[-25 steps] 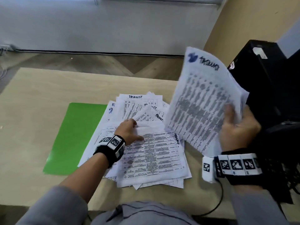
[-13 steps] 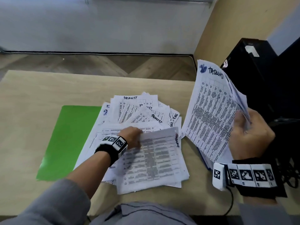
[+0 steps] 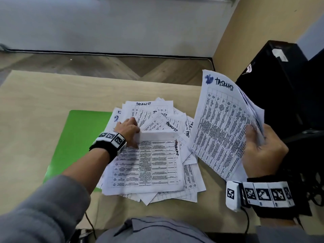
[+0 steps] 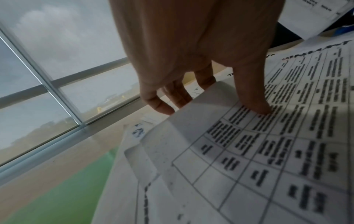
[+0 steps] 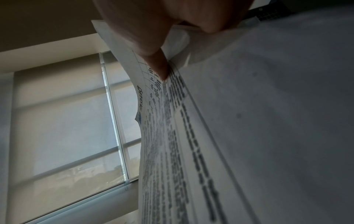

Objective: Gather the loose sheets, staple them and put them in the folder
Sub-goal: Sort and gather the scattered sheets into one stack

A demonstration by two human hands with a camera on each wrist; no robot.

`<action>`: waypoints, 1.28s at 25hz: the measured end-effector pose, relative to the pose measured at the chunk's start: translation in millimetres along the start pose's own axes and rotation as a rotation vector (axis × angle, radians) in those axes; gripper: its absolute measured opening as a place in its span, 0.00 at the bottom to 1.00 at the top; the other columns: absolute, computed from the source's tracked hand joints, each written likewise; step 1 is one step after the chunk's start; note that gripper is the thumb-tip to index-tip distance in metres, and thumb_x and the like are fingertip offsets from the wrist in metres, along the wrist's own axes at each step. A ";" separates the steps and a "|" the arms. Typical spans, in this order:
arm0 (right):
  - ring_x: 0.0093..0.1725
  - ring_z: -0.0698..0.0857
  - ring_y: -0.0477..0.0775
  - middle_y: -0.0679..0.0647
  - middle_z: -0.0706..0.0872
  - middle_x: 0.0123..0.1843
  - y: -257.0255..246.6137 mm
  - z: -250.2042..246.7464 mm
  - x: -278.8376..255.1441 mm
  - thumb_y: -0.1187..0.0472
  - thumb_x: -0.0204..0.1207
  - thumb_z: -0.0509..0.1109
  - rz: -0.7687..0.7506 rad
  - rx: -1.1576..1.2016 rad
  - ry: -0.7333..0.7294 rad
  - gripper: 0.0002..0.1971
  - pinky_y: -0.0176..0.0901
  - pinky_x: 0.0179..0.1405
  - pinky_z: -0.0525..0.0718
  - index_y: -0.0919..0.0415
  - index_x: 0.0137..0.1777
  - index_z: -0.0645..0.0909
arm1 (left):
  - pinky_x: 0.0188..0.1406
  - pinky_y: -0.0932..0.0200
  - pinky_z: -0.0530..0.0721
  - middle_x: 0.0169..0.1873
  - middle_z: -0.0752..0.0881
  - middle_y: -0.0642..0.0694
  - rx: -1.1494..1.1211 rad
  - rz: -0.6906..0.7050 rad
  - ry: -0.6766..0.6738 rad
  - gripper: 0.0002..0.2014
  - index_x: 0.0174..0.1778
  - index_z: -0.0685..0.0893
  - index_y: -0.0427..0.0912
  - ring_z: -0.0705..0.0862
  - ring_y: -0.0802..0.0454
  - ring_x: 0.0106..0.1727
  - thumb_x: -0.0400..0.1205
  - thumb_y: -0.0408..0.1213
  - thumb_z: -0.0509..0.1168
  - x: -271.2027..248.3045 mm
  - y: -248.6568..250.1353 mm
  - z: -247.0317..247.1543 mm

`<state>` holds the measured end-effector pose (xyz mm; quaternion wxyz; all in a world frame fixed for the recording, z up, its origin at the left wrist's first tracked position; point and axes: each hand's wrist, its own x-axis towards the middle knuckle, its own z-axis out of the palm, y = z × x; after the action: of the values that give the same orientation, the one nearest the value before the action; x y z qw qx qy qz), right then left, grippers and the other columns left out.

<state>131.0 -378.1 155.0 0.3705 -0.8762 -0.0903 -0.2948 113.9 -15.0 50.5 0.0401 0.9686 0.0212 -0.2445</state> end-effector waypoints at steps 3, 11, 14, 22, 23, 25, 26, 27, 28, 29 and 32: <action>0.37 0.77 0.45 0.67 0.87 0.38 -3.7 0.0 -0.7 0.69 0.80 0.72 -0.027 -0.003 0.014 0.07 0.25 0.42 0.71 0.76 0.48 0.85 | 0.60 0.44 0.74 0.62 0.76 0.49 0.012 0.059 0.019 0.30 0.60 0.85 0.51 0.74 0.48 0.65 0.64 0.58 0.79 3.4 3.1 6.5; 0.37 0.80 0.51 0.67 0.88 0.38 2.8 0.9 -6.0 0.69 0.79 0.73 -0.012 -0.003 -0.003 0.07 0.28 0.42 0.73 0.76 0.47 0.85 | 0.60 0.50 0.84 0.64 0.72 0.45 -0.165 0.116 -0.032 0.50 0.69 0.71 0.43 0.77 0.45 0.61 0.54 0.55 0.85 2.1 31.8 18.0; 0.38 0.78 0.44 0.64 0.87 0.38 0.2 0.6 -7.0 0.70 0.79 0.73 -0.014 0.009 -0.015 0.06 0.17 0.43 0.71 0.76 0.47 0.85 | 0.54 0.53 0.81 0.60 0.78 0.45 -0.111 0.100 -0.111 0.45 0.64 0.73 0.42 0.79 0.47 0.57 0.56 0.57 0.84 7.8 36.4 14.8; 0.39 0.82 0.49 0.58 0.86 0.40 2.4 0.1 -11.0 0.69 0.80 0.72 -0.007 0.023 -0.026 0.07 0.23 0.43 0.76 0.76 0.50 0.86 | 0.64 0.49 0.80 0.65 0.71 0.43 -0.086 0.107 -0.039 0.51 0.70 0.69 0.40 0.73 0.46 0.64 0.55 0.55 0.84 8.5 40.3 11.0; 0.39 0.83 0.52 0.61 0.88 0.40 3.3 0.2 -11.5 0.69 0.80 0.73 -0.013 0.015 -0.028 0.07 0.29 0.43 0.78 0.76 0.50 0.86 | 0.63 0.51 0.80 0.65 0.72 0.42 -0.129 0.097 -0.053 0.51 0.70 0.69 0.38 0.75 0.46 0.63 0.55 0.53 0.85 8.8 39.1 11.6; 0.40 0.84 0.53 0.65 0.89 0.41 4.7 0.4 -12.9 0.68 0.80 0.73 -0.006 0.008 -0.032 0.07 0.36 0.44 0.79 0.75 0.50 0.86 | 0.60 0.52 0.80 0.64 0.74 0.43 -0.169 0.080 -0.089 0.49 0.67 0.70 0.39 0.76 0.46 0.61 0.55 0.52 0.85 9.1 37.8 13.4; 0.40 0.84 0.53 0.66 0.89 0.41 4.6 0.5 -13.4 0.68 0.80 0.73 -0.001 0.010 -0.034 0.07 0.37 0.44 0.79 0.75 0.50 0.86 | 0.61 0.51 0.80 0.64 0.74 0.44 -0.141 0.080 -0.084 0.48 0.67 0.71 0.41 0.75 0.46 0.62 0.55 0.54 0.85 9.5 37.7 13.1; 0.40 0.84 0.53 0.65 0.89 0.41 4.0 0.3 -14.1 0.68 0.79 0.73 0.000 0.012 -0.036 0.07 0.37 0.44 0.80 0.75 0.50 0.86 | 0.62 0.48 0.79 0.65 0.72 0.44 -0.087 0.087 -0.065 0.49 0.68 0.71 0.43 0.74 0.46 0.64 0.55 0.57 0.84 10.1 37.9 12.7; 0.40 0.84 0.53 0.65 0.89 0.41 3.0 0.3 -14.4 0.68 0.79 0.73 -0.002 0.013 -0.036 0.07 0.38 0.43 0.80 0.74 0.50 0.86 | 0.63 0.44 0.78 0.66 0.71 0.45 -0.040 0.089 -0.038 0.50 0.69 0.70 0.44 0.71 0.46 0.66 0.54 0.59 0.83 11.4 37.8 12.1; 0.40 0.84 0.53 0.64 0.89 0.41 1.7 0.3 -14.4 0.68 0.79 0.73 -0.005 0.012 -0.036 0.07 0.38 0.43 0.80 0.74 0.50 0.86 | 0.64 0.42 0.77 0.66 0.69 0.45 -0.019 0.086 -0.018 0.52 0.71 0.69 0.45 0.70 0.45 0.68 0.53 0.59 0.83 13.3 37.7 10.4; 0.39 0.84 0.53 0.56 0.86 0.41 0.2 -1.6 -14.7 0.68 0.80 0.73 -0.013 0.006 -0.042 0.07 0.37 0.43 0.79 0.74 0.50 0.86 | 0.66 0.42 0.76 0.66 0.72 0.45 -0.029 0.085 -0.039 0.51 0.71 0.69 0.44 0.72 0.46 0.67 0.56 0.58 0.83 20.1 39.3 5.9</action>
<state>118.5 -378.5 147.1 0.3690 -0.8805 -0.1048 -0.2786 131.2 -54.2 38.4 0.0650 0.9630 -0.0170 -0.2610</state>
